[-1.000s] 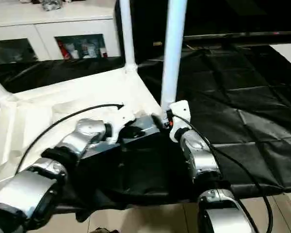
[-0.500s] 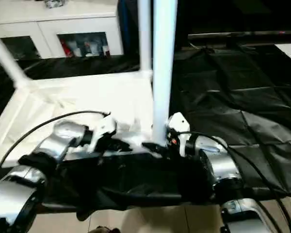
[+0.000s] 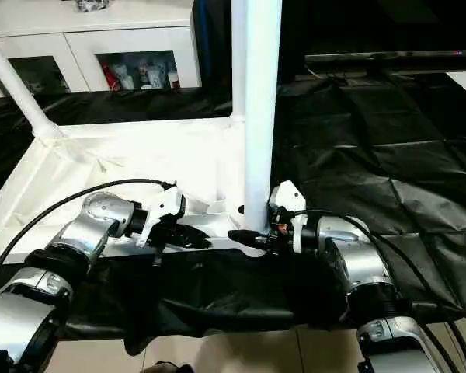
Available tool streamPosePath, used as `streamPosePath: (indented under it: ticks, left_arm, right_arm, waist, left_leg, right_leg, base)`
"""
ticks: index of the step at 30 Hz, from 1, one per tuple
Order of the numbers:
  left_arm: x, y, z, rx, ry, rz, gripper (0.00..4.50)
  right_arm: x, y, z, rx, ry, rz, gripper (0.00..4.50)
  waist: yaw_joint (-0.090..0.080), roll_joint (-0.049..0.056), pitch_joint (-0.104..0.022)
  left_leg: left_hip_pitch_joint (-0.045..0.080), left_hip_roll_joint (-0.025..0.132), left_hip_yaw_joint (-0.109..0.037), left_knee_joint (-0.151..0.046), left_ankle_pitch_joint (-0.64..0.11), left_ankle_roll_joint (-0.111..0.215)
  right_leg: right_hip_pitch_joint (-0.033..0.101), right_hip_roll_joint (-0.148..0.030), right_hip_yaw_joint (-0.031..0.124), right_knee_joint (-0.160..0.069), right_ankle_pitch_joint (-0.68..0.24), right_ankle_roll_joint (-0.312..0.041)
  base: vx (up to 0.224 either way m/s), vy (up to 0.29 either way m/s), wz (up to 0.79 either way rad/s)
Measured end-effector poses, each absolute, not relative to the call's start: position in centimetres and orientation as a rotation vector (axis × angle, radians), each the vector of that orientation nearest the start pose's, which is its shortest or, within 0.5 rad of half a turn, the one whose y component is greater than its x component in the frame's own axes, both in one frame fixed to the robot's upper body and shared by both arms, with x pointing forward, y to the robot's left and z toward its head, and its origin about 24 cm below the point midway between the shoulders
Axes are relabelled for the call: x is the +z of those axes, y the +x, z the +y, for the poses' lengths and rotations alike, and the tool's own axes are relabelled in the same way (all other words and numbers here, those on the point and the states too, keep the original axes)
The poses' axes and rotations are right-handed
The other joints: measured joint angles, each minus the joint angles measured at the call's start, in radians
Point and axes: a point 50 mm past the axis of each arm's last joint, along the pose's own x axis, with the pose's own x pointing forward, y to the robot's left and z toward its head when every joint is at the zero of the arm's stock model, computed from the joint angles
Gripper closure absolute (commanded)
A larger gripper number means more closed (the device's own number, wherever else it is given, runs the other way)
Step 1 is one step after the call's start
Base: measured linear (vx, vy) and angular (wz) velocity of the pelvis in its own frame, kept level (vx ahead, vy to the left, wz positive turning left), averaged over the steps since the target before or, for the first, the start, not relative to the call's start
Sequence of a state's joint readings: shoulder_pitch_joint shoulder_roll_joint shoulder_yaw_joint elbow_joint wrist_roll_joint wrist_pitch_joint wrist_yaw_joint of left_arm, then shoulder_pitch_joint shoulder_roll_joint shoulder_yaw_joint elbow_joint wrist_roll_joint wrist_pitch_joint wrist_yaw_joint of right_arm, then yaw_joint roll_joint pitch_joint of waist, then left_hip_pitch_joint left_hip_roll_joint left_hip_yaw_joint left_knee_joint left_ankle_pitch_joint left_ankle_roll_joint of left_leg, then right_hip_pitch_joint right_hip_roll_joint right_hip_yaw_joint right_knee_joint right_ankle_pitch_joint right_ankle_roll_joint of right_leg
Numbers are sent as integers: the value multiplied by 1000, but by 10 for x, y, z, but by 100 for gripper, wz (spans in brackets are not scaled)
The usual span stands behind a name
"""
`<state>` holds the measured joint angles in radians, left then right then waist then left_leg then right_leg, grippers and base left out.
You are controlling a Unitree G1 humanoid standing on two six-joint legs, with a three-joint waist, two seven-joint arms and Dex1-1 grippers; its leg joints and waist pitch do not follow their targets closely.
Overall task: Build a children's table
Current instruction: Rotate leg to tighten
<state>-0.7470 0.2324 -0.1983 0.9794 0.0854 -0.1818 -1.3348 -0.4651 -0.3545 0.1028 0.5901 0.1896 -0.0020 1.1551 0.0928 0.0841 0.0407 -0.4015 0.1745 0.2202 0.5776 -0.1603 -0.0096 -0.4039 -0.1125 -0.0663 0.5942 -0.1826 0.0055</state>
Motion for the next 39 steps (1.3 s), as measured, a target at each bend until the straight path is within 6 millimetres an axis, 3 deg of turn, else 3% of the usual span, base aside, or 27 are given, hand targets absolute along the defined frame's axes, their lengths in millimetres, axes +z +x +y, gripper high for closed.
streamPosePath:
  ticks: [4,8,16,18,21,25,29,33,39]
  left_arm:
    - [44,336,100,-1369,362,360,450]
    - [43,345,77,-1226,349,349,450]
    - [42,350,52,-1108,338,349,450]
    - [42,350,51,-1110,335,348,450]
    - [43,350,52,-1122,336,347,450]
    - [44,349,53,-1149,335,343,450]
    - [45,348,62,-1205,330,346,450]
    - [45,342,73,-1304,330,346,450]
    - [45,335,89,-1418,349,359,450]
  right_arm:
    - [39,316,-156,953,-93,220,188]
    - [36,333,-153,637,-58,207,189]
    - [36,350,-143,344,-38,210,189]
    - [35,349,-143,351,-40,192,119]
    - [36,347,-145,393,-44,180,116]
    - [37,344,-152,469,-51,175,71]
    - [40,335,-165,642,-65,177,71]
    - [45,324,-175,834,-91,187,71]
    - [57,314,-173,1078,-132,187,71]
  waist:
    - [-3,0,-1]
    - [-12,0,-1]
    - [-25,4,-4]
    - [-25,6,-5]
    - [-25,6,-4]
    - [-20,6,-4]
    - [-5,6,-4]
    - [0,8,-3]
    - [7,7,-3]
  left_leg:
    - [2,0,0,2,0,0]
    - [2,-1,0,6,0,0]
    - [4,-3,0,6,0,0]
    - [3,-3,0,6,0,0]
    - [3,-3,-1,6,0,0]
    - [2,-2,-1,4,0,0]
    - [1,0,-1,2,0,0]
    - [-1,1,-1,1,0,0]
    - [-1,1,-1,3,0,0]
  right_leg:
    - [1,0,1,1,1,-1]
    - [3,0,3,-1,0,0]
    - [7,-1,4,-4,0,0]
    - [8,-1,4,-4,0,0]
    - [8,-1,3,-4,0,-1]
    - [7,-1,2,-3,1,-1]
    - [4,0,-1,-1,0,0]
    - [2,0,-1,0,0,1]
    - [2,0,-1,0,0,1]
  base:
    - [0,0,0]
    - [0,0,0]
    - [0,0,0]
    - [0,0,0]
    - [0,0,0]
    - [0,0,0]
    - [0,0,0]
    - [0,0,0]
    - [0,0,0]
